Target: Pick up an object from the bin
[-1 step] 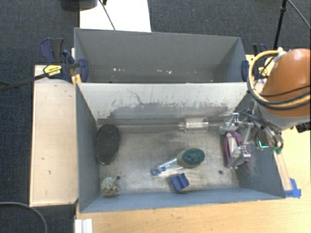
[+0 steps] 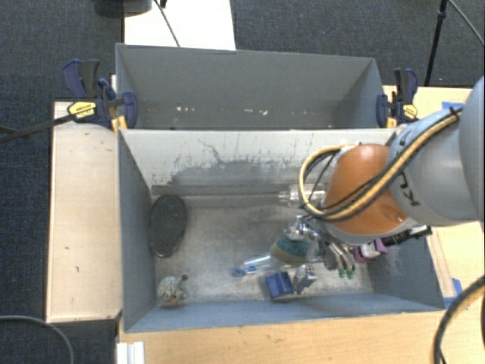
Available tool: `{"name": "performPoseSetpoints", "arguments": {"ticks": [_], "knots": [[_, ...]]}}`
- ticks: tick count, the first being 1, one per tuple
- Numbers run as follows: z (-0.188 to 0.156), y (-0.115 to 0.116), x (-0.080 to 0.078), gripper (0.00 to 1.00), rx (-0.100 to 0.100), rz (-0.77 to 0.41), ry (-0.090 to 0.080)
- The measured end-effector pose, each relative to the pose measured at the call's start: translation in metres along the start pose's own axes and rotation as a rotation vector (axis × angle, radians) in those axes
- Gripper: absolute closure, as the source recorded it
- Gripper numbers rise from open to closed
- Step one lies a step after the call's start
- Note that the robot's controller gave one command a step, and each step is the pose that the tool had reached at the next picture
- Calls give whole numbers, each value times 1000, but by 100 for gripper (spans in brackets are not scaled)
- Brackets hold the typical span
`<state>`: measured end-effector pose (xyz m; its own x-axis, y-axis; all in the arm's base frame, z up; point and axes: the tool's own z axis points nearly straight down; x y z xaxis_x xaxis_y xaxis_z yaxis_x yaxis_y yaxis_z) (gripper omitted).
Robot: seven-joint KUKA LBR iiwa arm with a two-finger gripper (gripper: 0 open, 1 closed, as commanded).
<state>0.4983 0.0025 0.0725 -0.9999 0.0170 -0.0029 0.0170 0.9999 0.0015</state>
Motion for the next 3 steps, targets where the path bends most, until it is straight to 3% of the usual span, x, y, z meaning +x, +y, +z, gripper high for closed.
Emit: {"name": "performPoseSetpoints", "arguments": {"ticks": [1, 2, 3], "knots": [[-5, -1, -2, 100, 1, -3, -7], [-115, -6, -13, 100, 1, -15, -8], [-193, 5, -10, 100, 0, 7, -8]]}}
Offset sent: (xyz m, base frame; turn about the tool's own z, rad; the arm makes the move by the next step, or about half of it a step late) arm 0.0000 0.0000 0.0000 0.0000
